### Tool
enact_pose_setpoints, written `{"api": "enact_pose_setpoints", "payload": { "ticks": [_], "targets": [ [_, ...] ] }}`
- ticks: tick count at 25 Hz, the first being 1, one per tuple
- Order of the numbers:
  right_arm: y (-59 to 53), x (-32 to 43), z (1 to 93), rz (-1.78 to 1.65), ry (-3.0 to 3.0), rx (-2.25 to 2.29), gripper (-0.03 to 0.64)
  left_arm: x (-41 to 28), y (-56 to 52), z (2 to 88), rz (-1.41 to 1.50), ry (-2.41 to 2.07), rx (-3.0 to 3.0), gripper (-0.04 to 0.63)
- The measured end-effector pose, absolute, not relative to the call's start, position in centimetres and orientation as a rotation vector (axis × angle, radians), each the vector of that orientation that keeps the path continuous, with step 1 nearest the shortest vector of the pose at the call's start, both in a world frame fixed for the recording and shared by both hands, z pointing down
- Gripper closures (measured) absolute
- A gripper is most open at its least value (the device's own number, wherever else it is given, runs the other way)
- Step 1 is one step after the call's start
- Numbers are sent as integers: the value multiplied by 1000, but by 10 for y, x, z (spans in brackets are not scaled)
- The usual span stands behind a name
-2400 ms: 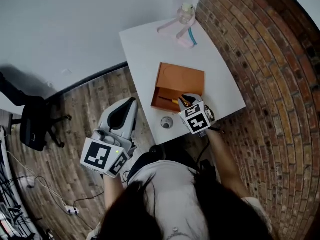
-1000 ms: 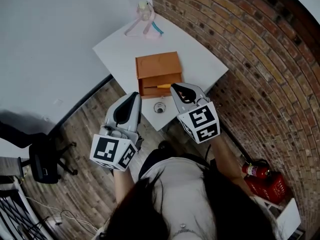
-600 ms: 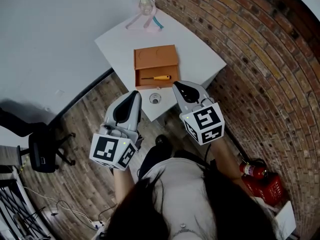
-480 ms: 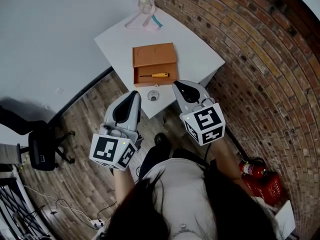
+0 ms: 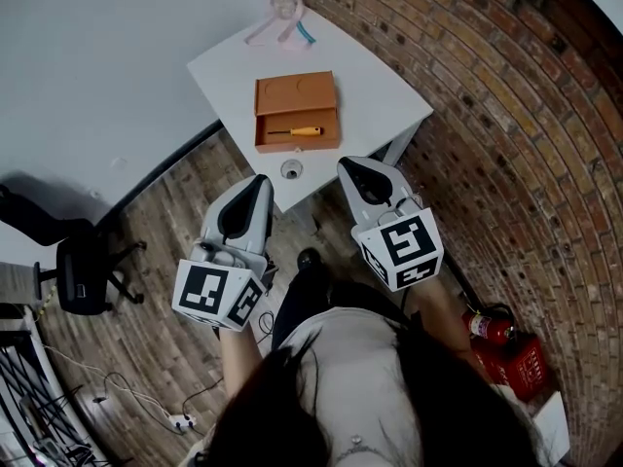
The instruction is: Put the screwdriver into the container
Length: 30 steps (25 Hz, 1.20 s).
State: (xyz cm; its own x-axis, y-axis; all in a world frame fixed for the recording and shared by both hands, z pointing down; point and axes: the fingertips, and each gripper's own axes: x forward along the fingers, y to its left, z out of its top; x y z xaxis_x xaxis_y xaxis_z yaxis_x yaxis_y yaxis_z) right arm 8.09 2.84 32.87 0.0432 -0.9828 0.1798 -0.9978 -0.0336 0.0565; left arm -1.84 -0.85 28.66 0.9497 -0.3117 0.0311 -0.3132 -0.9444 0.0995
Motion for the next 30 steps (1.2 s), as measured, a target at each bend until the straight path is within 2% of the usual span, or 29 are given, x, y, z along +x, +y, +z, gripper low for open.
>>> {"api": "enact_pose_setpoints", "payload": {
  "ticks": [30],
  "targets": [
    [104,65,341,133,-2083,2164,611,-21,67,300,24,-431,3025,595]
  ]
}}
